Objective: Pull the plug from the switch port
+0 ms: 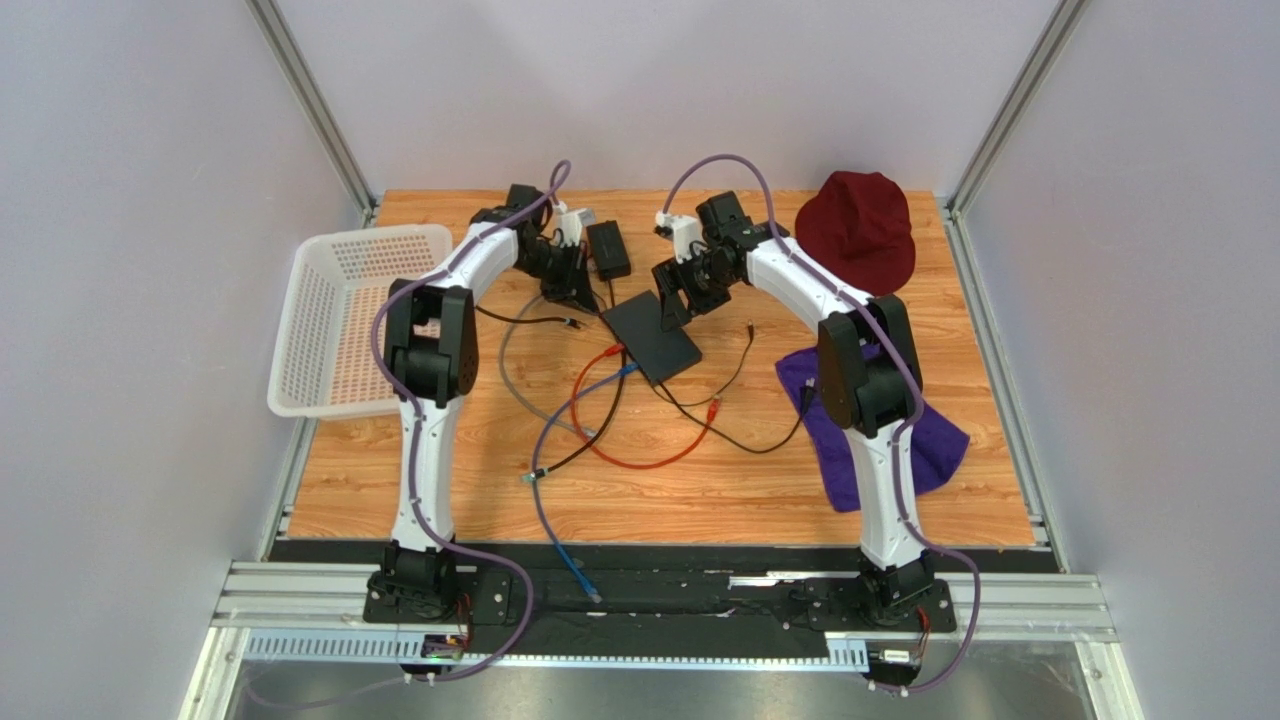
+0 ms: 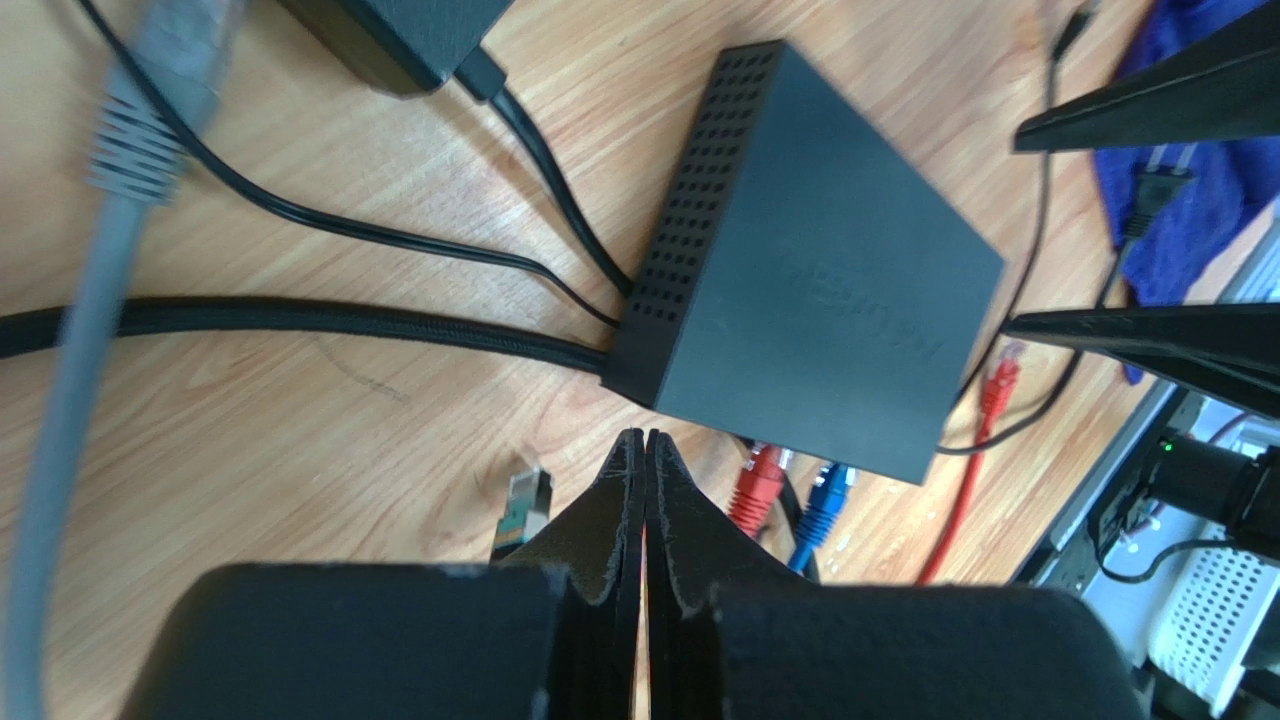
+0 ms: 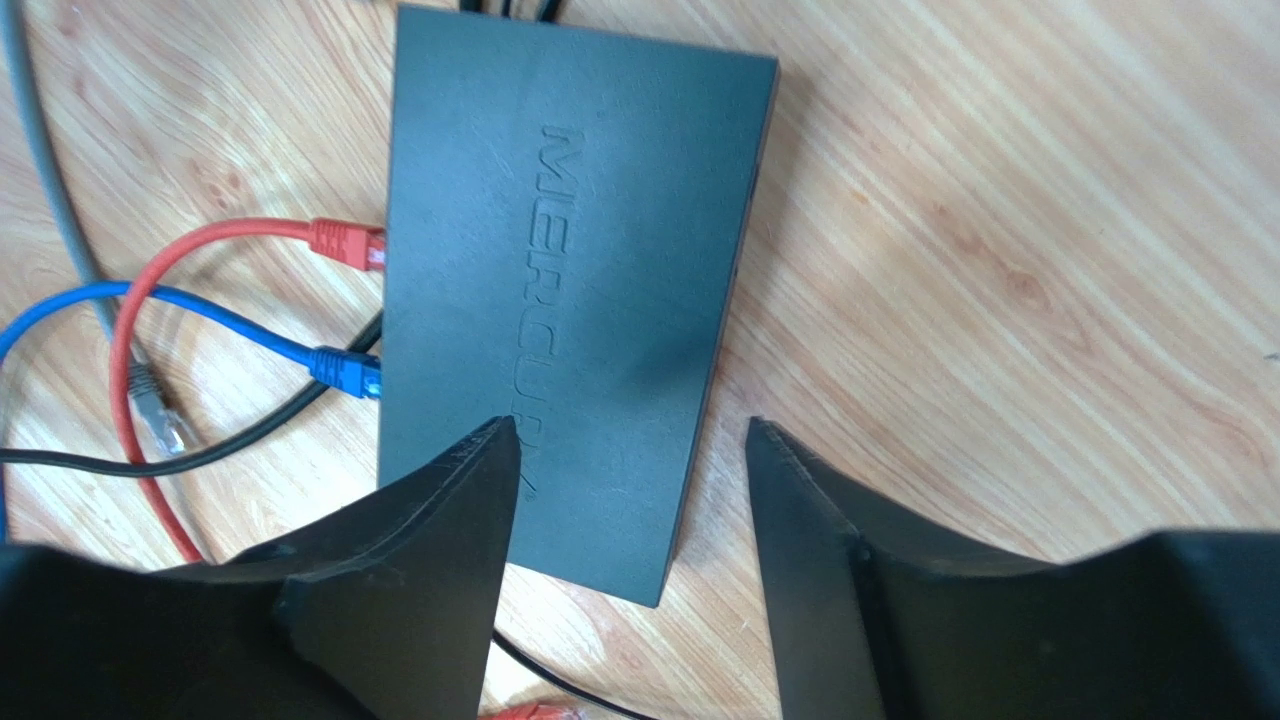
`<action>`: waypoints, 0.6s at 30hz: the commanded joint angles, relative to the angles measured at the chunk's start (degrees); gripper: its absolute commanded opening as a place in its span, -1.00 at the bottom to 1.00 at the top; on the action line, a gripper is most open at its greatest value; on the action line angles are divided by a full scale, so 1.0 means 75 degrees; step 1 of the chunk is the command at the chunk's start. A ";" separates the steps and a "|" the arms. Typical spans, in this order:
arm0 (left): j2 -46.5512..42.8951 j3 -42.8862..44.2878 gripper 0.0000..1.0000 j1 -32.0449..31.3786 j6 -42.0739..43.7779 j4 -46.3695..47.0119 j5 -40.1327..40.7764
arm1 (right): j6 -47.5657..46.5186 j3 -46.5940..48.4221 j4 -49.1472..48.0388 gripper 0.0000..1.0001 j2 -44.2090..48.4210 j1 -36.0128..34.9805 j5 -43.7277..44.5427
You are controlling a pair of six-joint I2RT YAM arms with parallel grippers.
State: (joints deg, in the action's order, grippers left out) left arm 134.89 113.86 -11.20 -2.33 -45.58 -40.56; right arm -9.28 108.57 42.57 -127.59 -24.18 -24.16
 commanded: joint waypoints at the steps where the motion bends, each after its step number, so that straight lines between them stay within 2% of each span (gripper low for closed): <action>1: 0.0365 0.0509 -1.00 -0.0217 0.0193 -0.0426 0.0286 | -0.0239 -0.0238 0.0078 0.36 0.0173 0.0002 -0.0001; 5: 0.0542 0.0615 -1.00 -0.0358 0.0193 -0.0333 0.0333 | -0.0403 -0.0238 0.0160 0.38 -0.0003 0.0014 -0.0024; 8: 0.0706 0.0814 -1.00 -0.0428 -0.0029 -0.0053 0.0147 | -0.0427 -0.0238 0.0195 0.32 -0.0015 0.0014 -0.0176; 12: 0.1092 0.1620 -1.00 -0.0463 -0.0544 0.0253 -0.0334 | -0.0521 -0.0297 0.0324 0.29 0.0078 0.0014 -0.0305; 16: 0.1199 0.2126 -1.00 -0.0429 -0.0277 -0.0085 -0.0078 | -0.0521 -0.0344 0.0313 0.29 0.0195 0.0014 -0.0060; 17: 0.1140 0.2150 -0.97 -0.0405 -0.0241 -0.0284 0.0004 | -0.0474 -0.0332 0.0278 0.29 0.0230 0.0014 0.0045; 18: 0.1035 0.2023 -0.82 -0.0289 -0.0252 -0.0320 -0.0030 | -0.0451 -0.0286 0.0208 0.29 0.0347 0.0014 0.0208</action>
State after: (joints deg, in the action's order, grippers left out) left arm 144.14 126.76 -14.48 -4.60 -46.44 -40.38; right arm -12.10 106.30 44.42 -127.63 -24.16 -24.80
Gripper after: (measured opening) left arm 0.012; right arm 0.650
